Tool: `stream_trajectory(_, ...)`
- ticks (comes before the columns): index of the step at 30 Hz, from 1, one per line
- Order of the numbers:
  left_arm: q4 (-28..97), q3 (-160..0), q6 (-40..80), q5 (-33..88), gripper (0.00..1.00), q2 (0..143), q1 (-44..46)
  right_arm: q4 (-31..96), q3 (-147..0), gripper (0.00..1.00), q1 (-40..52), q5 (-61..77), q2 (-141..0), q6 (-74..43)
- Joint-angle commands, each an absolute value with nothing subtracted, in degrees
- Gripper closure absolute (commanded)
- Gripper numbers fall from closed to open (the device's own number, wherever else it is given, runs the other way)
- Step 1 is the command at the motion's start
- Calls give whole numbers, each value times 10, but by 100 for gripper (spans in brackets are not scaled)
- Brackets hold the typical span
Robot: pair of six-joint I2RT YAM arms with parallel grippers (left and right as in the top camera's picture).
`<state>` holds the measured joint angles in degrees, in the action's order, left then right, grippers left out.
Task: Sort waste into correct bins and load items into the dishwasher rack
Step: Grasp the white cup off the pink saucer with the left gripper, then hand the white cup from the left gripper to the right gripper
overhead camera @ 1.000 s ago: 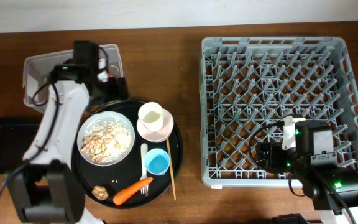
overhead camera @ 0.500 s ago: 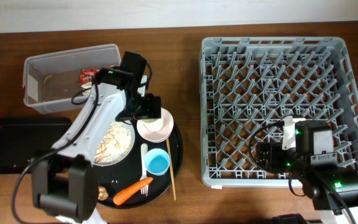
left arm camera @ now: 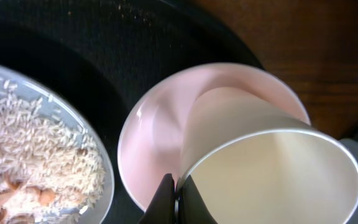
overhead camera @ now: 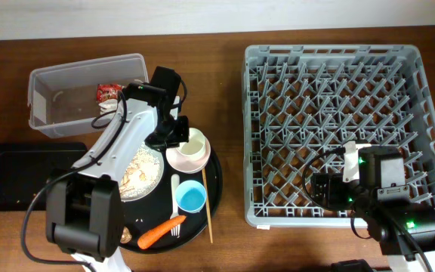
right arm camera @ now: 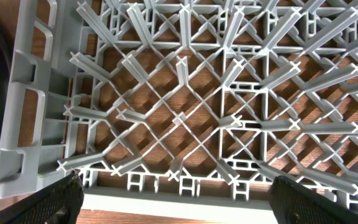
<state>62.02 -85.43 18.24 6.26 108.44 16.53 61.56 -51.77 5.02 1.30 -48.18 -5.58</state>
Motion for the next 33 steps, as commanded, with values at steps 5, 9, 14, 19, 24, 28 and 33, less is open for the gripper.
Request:
stream_trajectory(5, 726, -1002, 85, 120, 100, 1081, 104, 598, -530, 1, 48, 29, -480, -54)
stream_trajectory(9, 745, -1066, -65, 427, 100, 1080, 65, 538, -535, 1, 48, 78, -480, -54)
stream_trajectory(14, 745, -1063, -191, 689, 100, 1081, 70, 422, -535, 1, 48, 337, -510, 9)
stream_trajectory(19, 744, -1060, -200, 697, 100, 1082, 127, 310, -535, 1, 48, 542, -582, 15)
stream_trajectory(24, 742, -1060, -205, 699, 100, 1082, 165, 238, -535, 1, 48, 680, -620, 30)
stream_trajectory(28, 744, -1060, -205, 739, 100, 1082, 170, 205, -535, 1, 48, 692, -622, 30)
stream_trajectory(33, 744, -1060, -205, 756, 100, 1082, 170, 201, -535, 15, 48, 710, -622, 30)
